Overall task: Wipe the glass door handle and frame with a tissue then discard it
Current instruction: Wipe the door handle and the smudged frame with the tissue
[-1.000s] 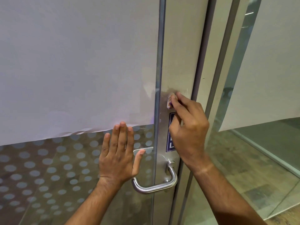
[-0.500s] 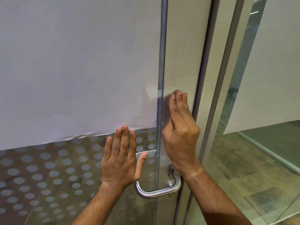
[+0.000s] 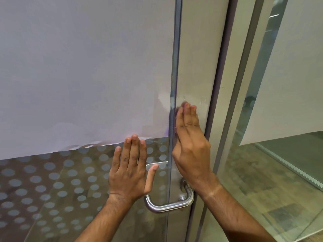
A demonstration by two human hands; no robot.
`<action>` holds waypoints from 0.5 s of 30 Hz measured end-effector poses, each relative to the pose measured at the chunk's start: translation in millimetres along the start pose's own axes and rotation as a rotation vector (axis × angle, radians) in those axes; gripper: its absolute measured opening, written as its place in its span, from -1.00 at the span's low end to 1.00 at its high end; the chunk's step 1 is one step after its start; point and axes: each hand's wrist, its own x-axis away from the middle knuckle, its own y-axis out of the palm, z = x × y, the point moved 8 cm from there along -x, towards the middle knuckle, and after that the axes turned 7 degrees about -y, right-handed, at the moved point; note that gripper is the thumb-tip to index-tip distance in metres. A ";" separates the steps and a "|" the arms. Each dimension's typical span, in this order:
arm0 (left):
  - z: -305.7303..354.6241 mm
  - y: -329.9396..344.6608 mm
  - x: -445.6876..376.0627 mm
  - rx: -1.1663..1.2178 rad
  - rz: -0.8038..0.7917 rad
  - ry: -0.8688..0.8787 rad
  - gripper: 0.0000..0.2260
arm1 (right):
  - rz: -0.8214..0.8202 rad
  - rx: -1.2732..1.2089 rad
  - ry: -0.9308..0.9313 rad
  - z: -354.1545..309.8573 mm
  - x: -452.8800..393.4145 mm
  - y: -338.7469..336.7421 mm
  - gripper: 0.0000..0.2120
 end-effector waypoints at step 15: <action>-0.5 2.4 1.5 0.010 0.003 -0.001 -0.21 | 0.166 -0.084 -0.005 11.9 -11.6 -25.7 -0.55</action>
